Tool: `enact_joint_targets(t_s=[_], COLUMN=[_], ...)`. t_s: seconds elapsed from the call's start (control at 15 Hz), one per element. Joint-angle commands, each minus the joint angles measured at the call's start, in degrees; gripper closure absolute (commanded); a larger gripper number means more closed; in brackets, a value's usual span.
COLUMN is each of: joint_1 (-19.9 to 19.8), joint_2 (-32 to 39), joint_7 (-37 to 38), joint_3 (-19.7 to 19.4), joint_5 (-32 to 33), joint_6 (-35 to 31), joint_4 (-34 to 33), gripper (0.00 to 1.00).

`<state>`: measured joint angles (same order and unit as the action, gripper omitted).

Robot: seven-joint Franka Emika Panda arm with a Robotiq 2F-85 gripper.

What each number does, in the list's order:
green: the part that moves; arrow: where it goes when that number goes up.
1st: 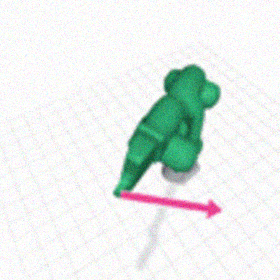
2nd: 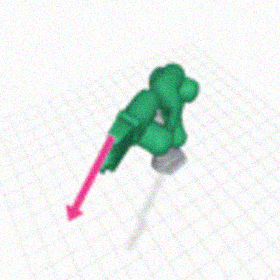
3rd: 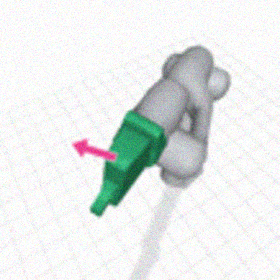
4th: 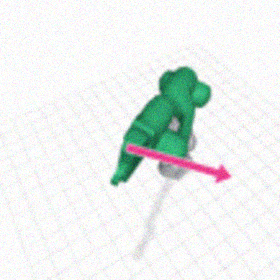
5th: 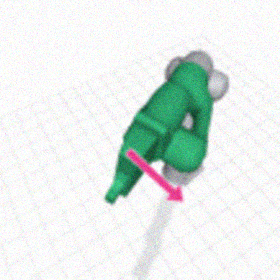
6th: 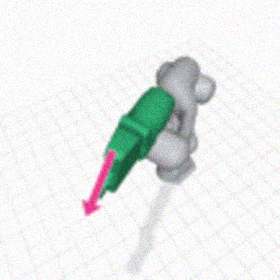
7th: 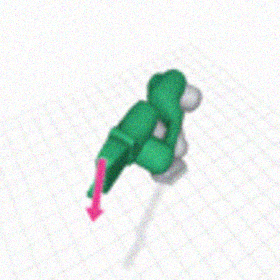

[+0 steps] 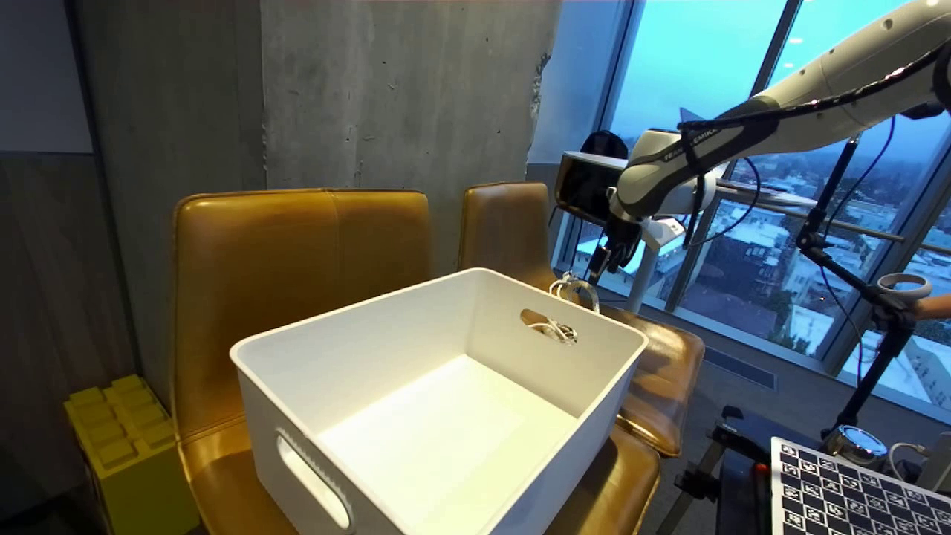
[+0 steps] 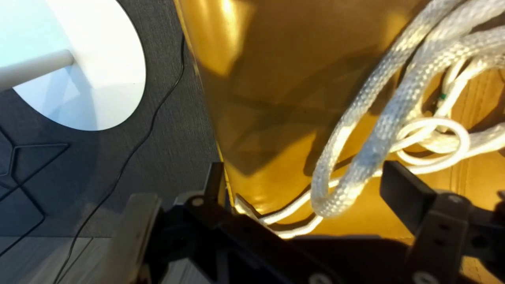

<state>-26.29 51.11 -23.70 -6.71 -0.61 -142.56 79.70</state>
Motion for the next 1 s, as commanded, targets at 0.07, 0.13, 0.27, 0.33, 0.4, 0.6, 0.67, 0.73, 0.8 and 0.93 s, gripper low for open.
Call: enact_joint_targets(t_s=[0.07, 0.13, 0.27, 0.33, 0.4, 0.6, 0.67, 0.73, 0.8, 0.93], joint_1=[-0.81, -0.65, -0.36, -0.22, -0.05, 1.21, 1.52, 1.91, 2.22, 2.63], joint_2=[4.68, 5.42, 6.74, 7.36, 7.85, 7.8, 8.0, 7.97, 7.79, 7.76], joint_7=[-0.11, 0.13, 0.76, 1.17, 1.58, 3.51, 4.05, 4.79, 5.27, 6.05], joint_3=[3.12, 3.38, 3.55, 3.5, 3.41, 2.79, 2.82, 2.85, 2.98, 3.17], joint_5=[-1.03, -1.09, -1.18, -1.21, -1.19, -1.01, -1.03, -1.09, -1.16, -1.15], joint_6=[2.42, 2.89, 3.66, 3.94, 4.03, 2.65, 2.5, 2.37, 2.23, 2.54], joint_4=[-10.61, -12.0, -13.38, -13.39, -13.05, -8.85, -8.02, -7.06, -6.25, -6.1], gripper=[0.0, 0.0, 0.0, 0.0, 0.0, 0.0, 0.0, 0.25, 0.26, 0.42])
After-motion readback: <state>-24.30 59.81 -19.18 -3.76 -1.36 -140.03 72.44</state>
